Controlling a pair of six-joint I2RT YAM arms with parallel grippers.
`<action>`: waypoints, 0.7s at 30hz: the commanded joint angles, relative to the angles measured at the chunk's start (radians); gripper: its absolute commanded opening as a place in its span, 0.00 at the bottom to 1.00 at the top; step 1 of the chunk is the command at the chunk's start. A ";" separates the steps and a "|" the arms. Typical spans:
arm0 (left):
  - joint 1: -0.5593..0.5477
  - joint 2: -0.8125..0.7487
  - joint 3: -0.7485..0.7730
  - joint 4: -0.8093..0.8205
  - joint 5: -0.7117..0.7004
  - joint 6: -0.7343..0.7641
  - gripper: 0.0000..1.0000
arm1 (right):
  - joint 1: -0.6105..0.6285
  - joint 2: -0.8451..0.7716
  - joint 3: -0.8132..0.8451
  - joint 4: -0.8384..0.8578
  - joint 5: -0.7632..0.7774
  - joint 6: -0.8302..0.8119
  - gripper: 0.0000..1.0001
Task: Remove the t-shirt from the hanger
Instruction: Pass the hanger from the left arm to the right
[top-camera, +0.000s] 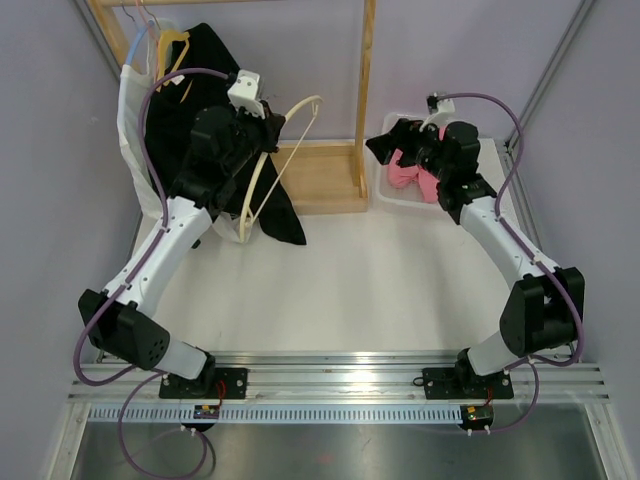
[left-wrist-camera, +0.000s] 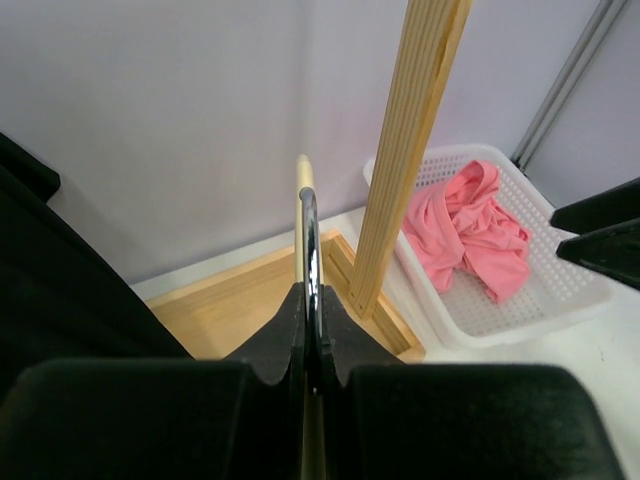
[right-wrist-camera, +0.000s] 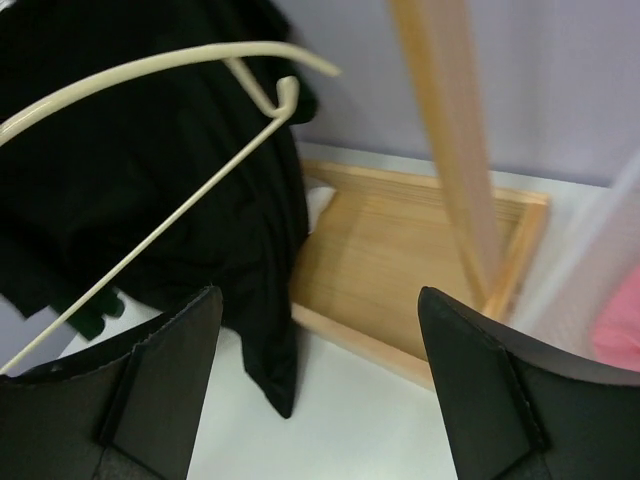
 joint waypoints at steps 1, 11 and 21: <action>0.004 -0.075 0.024 0.012 0.037 -0.022 0.00 | 0.081 -0.043 -0.065 0.193 -0.123 -0.117 0.87; 0.004 -0.253 -0.092 -0.221 0.025 -0.003 0.00 | 0.207 -0.072 -0.262 0.441 -0.158 -0.466 0.96; 0.004 -0.382 -0.266 -0.274 0.103 0.023 0.00 | 0.233 -0.049 -0.304 0.563 -0.155 -0.493 0.96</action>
